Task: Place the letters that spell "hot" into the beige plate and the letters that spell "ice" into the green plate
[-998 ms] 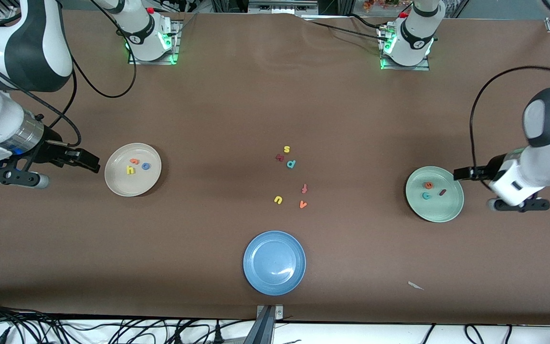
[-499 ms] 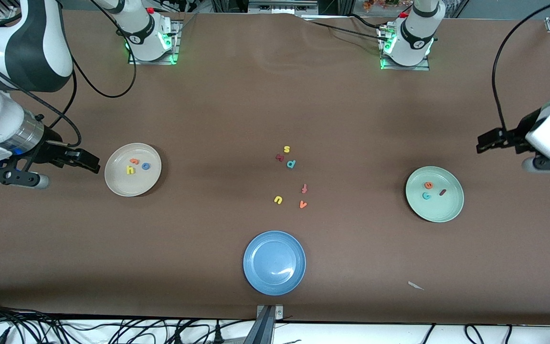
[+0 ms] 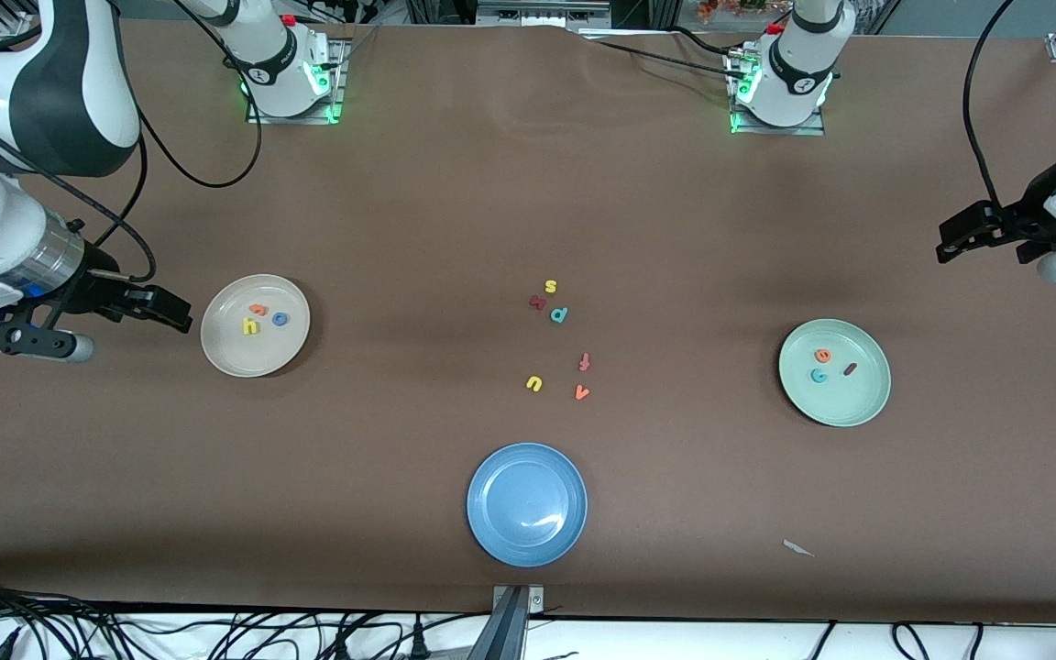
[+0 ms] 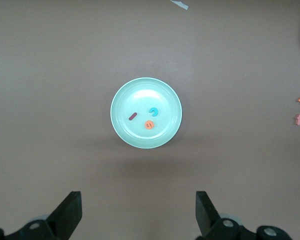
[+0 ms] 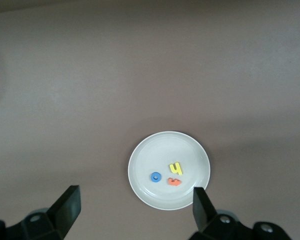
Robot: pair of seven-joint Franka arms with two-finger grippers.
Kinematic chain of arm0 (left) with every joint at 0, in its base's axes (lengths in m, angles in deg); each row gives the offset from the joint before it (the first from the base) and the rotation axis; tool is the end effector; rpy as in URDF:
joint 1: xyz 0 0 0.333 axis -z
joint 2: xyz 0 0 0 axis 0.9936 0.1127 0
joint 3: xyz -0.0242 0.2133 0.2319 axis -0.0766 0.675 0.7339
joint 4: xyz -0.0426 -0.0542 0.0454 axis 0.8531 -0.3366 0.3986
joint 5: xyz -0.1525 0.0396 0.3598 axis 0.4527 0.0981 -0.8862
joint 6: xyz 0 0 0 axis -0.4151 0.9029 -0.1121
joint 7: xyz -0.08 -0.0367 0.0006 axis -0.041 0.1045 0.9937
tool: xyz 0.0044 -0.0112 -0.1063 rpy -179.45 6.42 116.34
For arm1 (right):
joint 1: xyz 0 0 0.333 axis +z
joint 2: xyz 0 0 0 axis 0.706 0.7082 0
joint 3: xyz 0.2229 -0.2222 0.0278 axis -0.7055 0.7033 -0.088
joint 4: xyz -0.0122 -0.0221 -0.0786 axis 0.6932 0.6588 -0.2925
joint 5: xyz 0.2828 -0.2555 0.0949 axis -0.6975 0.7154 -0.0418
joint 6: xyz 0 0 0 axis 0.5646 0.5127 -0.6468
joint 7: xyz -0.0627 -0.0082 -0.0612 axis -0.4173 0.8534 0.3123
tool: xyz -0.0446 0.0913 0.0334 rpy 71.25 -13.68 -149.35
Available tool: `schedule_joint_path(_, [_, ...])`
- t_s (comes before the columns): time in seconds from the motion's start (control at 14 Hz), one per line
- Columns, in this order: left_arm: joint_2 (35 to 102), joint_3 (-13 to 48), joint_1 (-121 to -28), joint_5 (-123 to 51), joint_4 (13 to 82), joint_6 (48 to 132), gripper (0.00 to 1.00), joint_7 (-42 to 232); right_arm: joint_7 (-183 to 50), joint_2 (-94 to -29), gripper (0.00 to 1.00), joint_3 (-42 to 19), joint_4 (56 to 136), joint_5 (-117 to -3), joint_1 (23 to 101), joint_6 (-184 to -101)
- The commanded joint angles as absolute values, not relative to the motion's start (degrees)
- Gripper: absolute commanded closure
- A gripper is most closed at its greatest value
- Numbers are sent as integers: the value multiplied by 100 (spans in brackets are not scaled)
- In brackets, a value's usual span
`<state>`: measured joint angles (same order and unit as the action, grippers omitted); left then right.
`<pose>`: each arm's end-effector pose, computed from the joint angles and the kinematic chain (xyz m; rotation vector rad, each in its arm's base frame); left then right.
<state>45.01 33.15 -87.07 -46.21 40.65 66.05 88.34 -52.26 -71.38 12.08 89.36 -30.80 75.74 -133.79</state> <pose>0.5696 0.0096 0.5878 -3.1285 -0.0187 0.0364 0.6293 0.0561 0.5072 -3.1161 0.2374 -0.0673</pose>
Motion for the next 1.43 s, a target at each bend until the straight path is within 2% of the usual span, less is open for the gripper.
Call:
schedule_joint_path(0.0, [4367, 3400, -8642, -4553, 4166, 6573, 0, 8739, -5140, -7238, 1, 1202, 9004, -3044, 7585, -13427])
schedule_joint_path(1.35, [4455, 3382, -8704, -4553, 4175, 6591, 0, 8712, -5149, -7212, 0, 1193, 8960, -3097, 7585, -13410])
